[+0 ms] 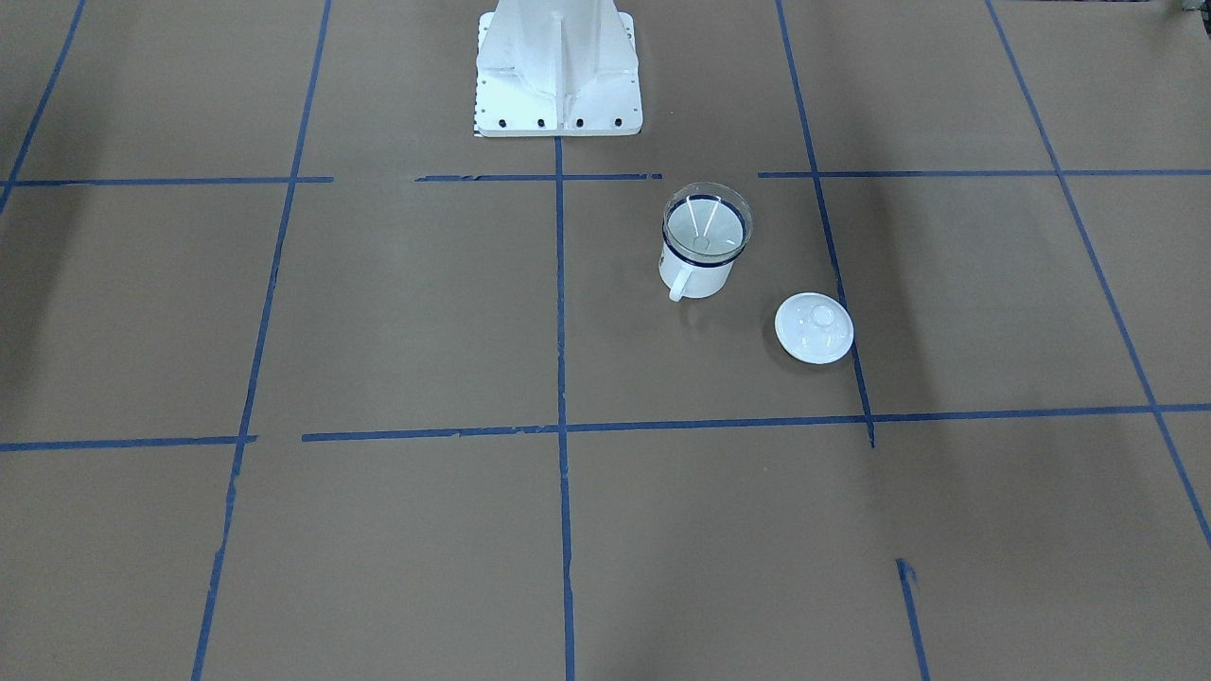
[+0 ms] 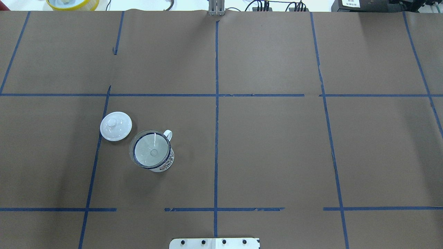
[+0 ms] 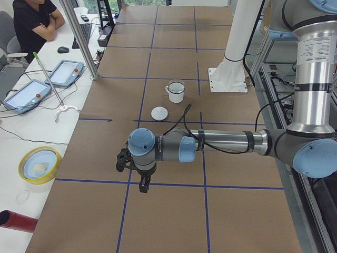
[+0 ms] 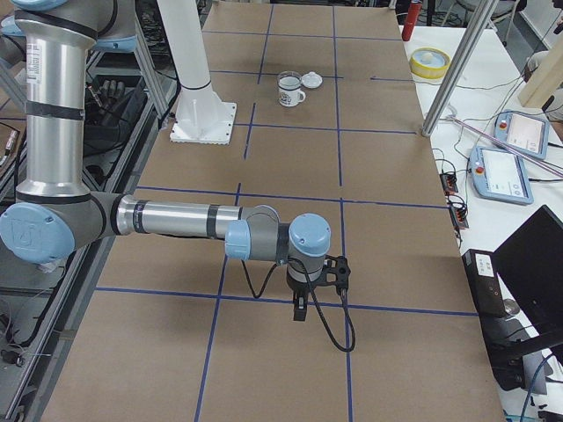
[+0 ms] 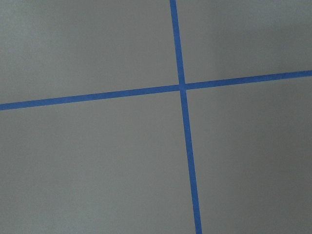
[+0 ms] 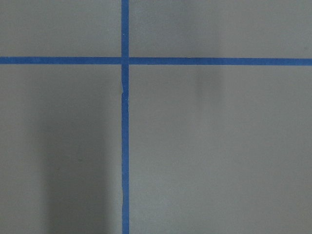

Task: Remove funnel from cup

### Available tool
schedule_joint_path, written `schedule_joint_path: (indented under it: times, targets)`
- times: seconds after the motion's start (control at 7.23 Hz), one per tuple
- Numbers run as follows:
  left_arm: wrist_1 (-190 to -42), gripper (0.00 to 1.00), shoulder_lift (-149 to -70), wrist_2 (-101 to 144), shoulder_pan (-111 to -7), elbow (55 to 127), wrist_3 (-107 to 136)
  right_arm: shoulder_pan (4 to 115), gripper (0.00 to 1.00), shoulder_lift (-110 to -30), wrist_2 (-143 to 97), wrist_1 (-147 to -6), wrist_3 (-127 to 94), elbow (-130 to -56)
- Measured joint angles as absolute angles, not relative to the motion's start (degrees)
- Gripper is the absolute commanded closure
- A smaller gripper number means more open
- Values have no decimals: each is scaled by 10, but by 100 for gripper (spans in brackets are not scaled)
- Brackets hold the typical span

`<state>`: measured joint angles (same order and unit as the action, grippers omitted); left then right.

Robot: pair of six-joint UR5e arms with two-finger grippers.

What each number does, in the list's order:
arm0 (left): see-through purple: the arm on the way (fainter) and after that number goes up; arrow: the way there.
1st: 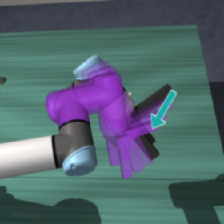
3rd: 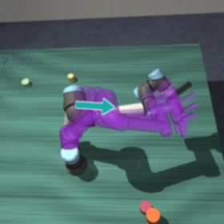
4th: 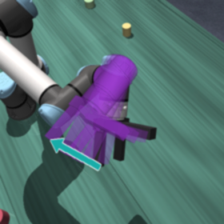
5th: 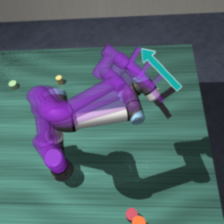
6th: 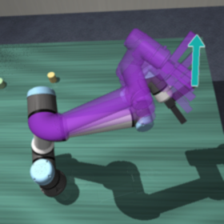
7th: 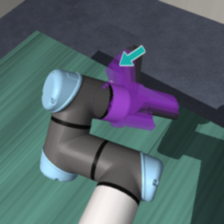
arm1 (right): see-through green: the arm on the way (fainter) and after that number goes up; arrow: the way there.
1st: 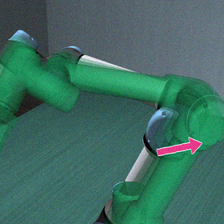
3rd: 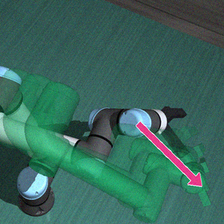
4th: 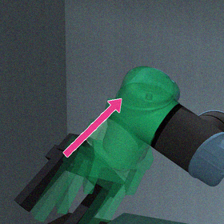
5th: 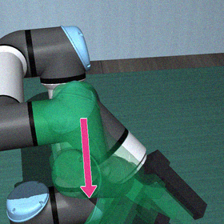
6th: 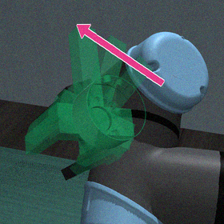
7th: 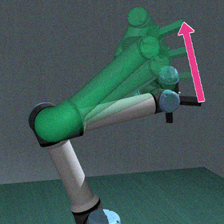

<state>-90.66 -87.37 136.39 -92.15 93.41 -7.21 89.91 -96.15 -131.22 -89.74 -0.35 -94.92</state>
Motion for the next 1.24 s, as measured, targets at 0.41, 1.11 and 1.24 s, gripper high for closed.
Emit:
schedule_joint_path:
  times: [0.41, 1.11, 1.24]
  targets:
    - [-904, 0, -892, 1360, -921, 941, -67, 899, 0, -962, -1312, -897, -4, -949]
    - [-749, 0, -1064, 1355, -825, 1095, 152, 899, 0, -962, -1312, -897, -4, -949]
    - [-742, 0, -1090, 1344, -773, 1131, 233, 899, 0, -962, -1312, -897, -4, -949]
